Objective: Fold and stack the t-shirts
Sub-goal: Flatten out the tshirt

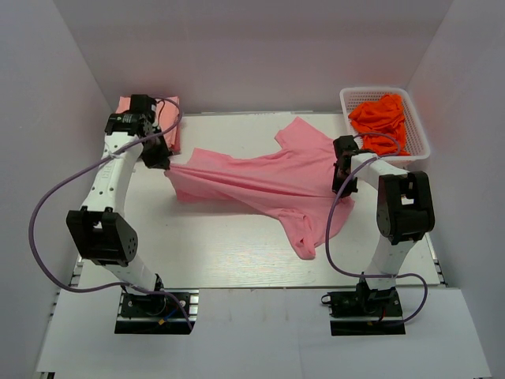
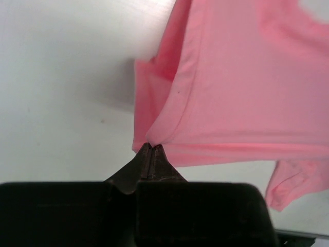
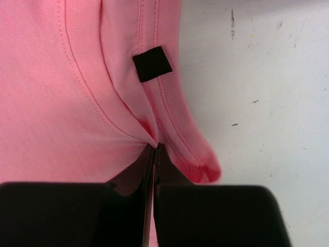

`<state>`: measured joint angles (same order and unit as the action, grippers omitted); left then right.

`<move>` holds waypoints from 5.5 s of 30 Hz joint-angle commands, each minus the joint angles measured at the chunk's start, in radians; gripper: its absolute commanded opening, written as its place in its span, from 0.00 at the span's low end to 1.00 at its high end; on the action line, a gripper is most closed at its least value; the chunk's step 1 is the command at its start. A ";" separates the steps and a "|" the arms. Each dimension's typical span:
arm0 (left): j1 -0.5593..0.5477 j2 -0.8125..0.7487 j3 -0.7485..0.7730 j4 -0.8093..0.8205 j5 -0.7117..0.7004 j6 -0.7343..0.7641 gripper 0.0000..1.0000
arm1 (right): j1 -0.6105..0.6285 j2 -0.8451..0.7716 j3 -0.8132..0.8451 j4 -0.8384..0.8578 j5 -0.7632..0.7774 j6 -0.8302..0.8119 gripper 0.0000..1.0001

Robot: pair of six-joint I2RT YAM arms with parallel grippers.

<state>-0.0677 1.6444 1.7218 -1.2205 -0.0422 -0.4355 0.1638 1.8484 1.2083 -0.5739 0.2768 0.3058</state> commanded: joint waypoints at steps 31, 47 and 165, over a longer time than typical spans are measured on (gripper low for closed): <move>0.006 0.265 -0.108 0.433 0.123 0.004 0.00 | -0.009 -0.008 -0.001 -0.021 0.032 -0.016 0.00; -0.003 0.189 0.186 0.110 0.249 0.061 0.00 | -0.012 -0.067 -0.114 0.054 0.010 -0.089 0.00; -0.006 0.121 -0.114 0.612 0.134 0.023 0.00 | 0.022 0.453 0.705 0.602 0.061 -0.298 0.00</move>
<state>-0.0677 1.8263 1.6913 -0.5266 0.0803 -0.4305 0.1925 2.4157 1.9579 -0.0509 0.3077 0.0044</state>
